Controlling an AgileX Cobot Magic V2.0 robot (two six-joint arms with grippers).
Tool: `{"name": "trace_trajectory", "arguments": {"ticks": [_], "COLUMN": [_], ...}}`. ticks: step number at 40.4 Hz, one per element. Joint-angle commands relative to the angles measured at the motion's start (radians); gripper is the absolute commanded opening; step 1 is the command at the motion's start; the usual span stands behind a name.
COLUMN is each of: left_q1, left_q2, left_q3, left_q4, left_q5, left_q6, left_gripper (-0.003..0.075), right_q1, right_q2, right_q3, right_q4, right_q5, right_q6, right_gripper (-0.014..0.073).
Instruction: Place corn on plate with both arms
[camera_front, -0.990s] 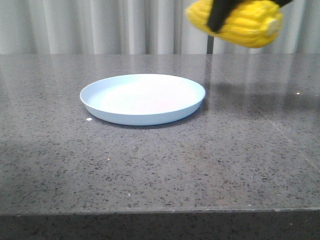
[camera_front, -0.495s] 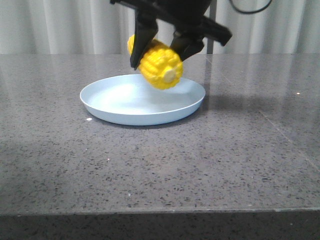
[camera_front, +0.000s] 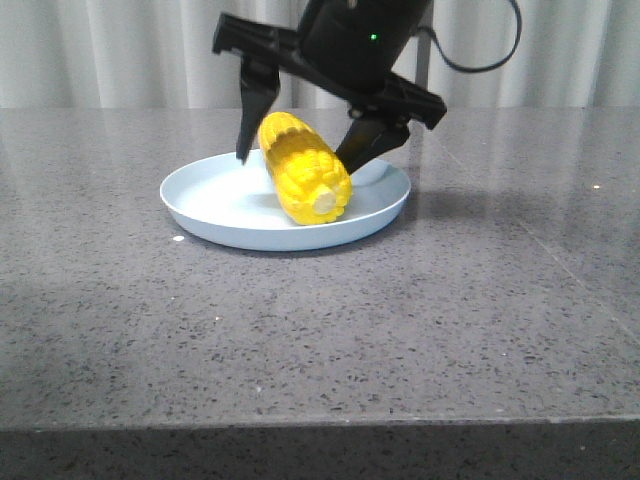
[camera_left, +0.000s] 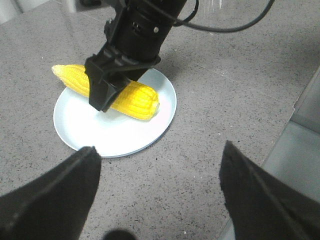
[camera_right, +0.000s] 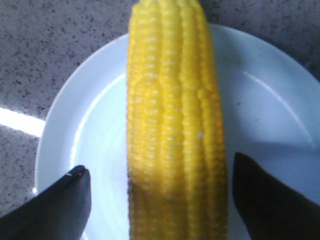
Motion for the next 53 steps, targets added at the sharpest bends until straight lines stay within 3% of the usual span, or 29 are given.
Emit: {"name": "trace_trajectory", "arguments": {"ticks": [1,15,24,53], "left_q1": [-0.006,-0.006,-0.006,-0.006], "left_q2": [-0.001,-0.001,-0.001,-0.001], "left_q3": [-0.026,-0.026,-0.026,-0.026], "left_q4": [-0.013,-0.013,-0.013,-0.013], "left_q5": [-0.066,-0.066,-0.066,-0.066], "left_q6": [-0.003,-0.003,-0.003,-0.003], "left_gripper": [0.0494,0.0494,0.0494,0.0494], "right_q1": [0.0,0.0,0.0,0.0], "right_q2": [-0.127,-0.449,-0.672,-1.24], "right_q3": [-0.032,-0.025,0.101,0.571], "right_q4": [-0.024,-0.229,-0.251,-0.251], "right_q5": [-0.03,0.217,0.264,0.278], "right_q6": [-0.029,-0.239,-0.383,-0.321], "right_gripper": [0.0643,0.0643,0.0643,0.0643]}}
